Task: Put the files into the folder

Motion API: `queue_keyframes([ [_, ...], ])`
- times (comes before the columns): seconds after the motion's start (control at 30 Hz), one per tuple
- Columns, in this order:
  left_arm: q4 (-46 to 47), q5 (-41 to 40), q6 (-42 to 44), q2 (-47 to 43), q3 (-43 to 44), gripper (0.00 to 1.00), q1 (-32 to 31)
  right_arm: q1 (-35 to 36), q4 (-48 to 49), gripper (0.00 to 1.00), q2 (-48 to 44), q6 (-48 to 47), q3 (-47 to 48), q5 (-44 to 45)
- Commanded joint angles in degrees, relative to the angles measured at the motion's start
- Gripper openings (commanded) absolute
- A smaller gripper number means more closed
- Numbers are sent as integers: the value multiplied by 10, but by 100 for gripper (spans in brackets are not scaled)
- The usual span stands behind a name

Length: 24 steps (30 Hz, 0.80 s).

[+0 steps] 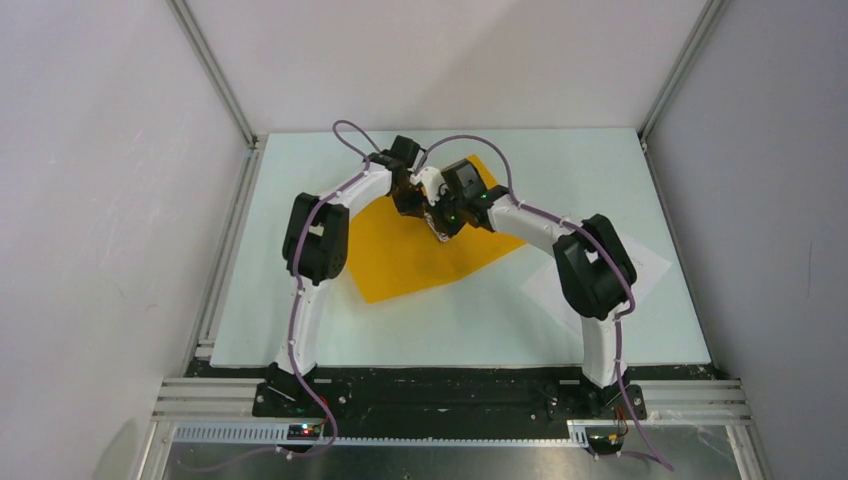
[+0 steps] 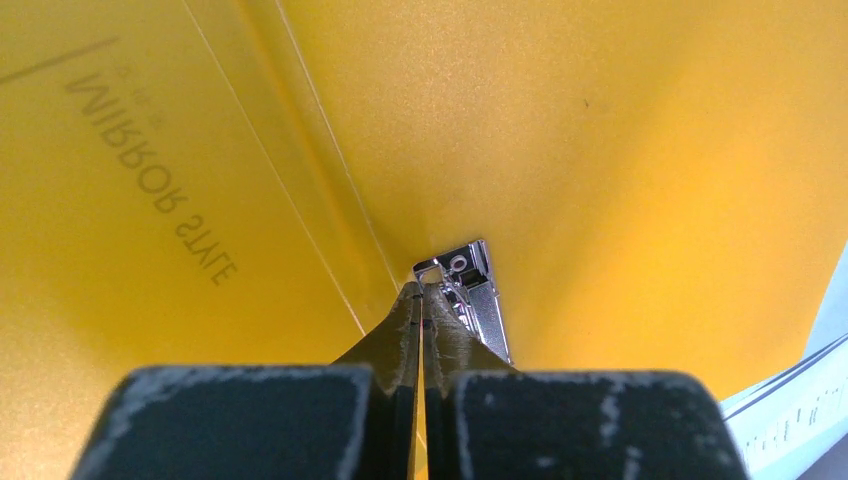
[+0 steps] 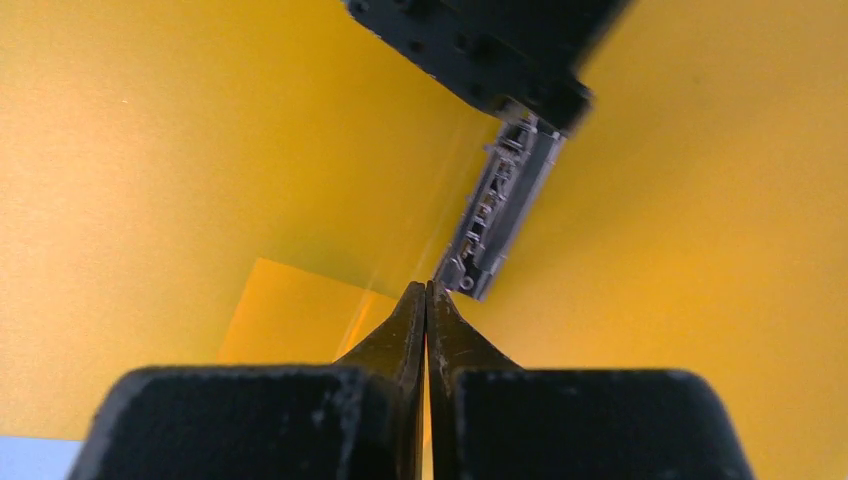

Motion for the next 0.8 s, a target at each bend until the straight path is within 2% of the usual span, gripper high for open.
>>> queue_keyframes([
  [0.0,-13,8,-12,12,-8,0,-3,13,8,0,32,-5,34,20],
  [0.1,-13,8,-13,12,-8,0,-1,15,-9,0,53,7,57,19],
  [0.27,-13,8,-13,12,-7,0,2,24,-35,6,74,14,73,46],
  [0.77,-13,7,-12,14,-4,0,5,23,-65,9,104,2,91,68],
])
